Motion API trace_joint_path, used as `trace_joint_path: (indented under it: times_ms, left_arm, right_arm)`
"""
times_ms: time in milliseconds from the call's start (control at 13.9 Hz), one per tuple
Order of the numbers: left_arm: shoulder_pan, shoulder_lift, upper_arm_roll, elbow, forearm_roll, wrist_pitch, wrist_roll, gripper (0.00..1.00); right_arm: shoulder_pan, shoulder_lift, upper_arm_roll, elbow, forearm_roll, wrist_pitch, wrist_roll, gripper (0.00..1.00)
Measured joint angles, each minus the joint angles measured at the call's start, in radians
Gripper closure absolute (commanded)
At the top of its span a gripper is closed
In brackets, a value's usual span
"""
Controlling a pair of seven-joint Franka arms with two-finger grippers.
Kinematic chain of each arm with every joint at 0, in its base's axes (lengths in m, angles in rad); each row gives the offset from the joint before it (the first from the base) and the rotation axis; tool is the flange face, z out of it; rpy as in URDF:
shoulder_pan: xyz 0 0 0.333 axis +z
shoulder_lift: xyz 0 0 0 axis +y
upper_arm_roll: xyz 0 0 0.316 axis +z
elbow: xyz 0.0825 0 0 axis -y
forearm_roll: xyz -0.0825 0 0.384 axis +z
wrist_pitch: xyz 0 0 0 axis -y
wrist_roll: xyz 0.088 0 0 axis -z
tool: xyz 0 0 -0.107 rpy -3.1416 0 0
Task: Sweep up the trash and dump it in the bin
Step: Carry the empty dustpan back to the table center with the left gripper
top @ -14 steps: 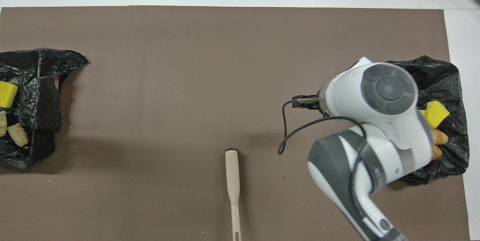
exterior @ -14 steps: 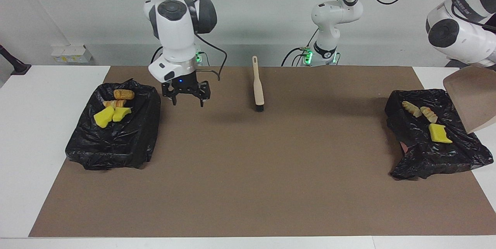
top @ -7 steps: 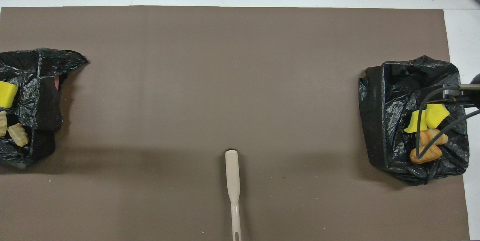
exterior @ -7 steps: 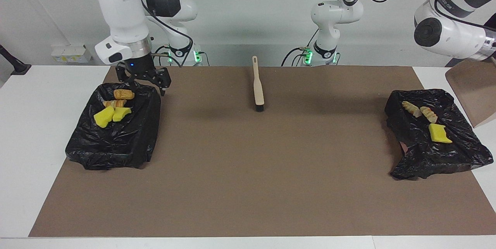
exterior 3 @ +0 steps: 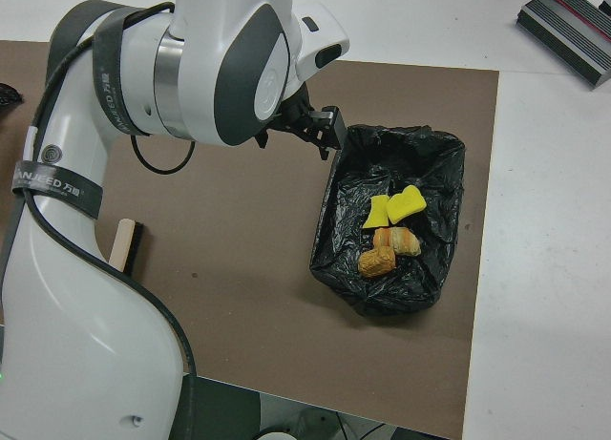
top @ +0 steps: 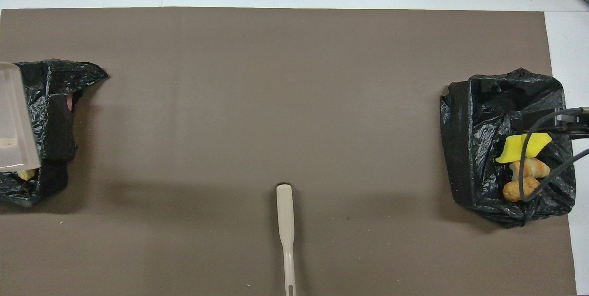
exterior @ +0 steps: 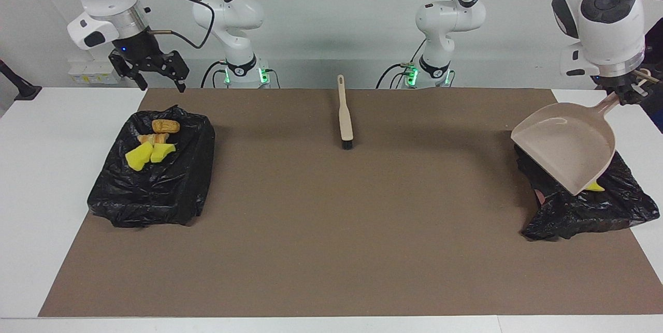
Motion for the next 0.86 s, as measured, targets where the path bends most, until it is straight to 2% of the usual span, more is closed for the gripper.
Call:
trace_joint_path:
  times_ms: [144,360,577,865]
  left_arm:
    - [0.0,-0.002,-0.003,-0.003,-0.14,-0.003,-0.163,1.0]
    - [-0.019,-0.009,-0.023,-0.013,-0.281,-0.023,-0.37,1.0]
    - [-0.101,-0.012,-0.029,-0.034,-0.392,-0.028,-0.569,1.0]
    - [-0.258,-0.004,-0.034,-0.058,-0.465,-0.01,-0.807,1.0]
  right_arm:
    - [0.001,-0.01,0.001,0.0,-0.002,-0.004,-0.001,0.0]
    - [0.001,-0.009,0.004,-0.003,-0.005,-0.004,-0.001,0.0]
    - [0.002,-0.009,0.009,-0.003,-0.004,-0.004,-0.001,0.0]
    - [0.002,-0.009,0.017,-0.003,-0.004,-0.004,-0.001,0.0]
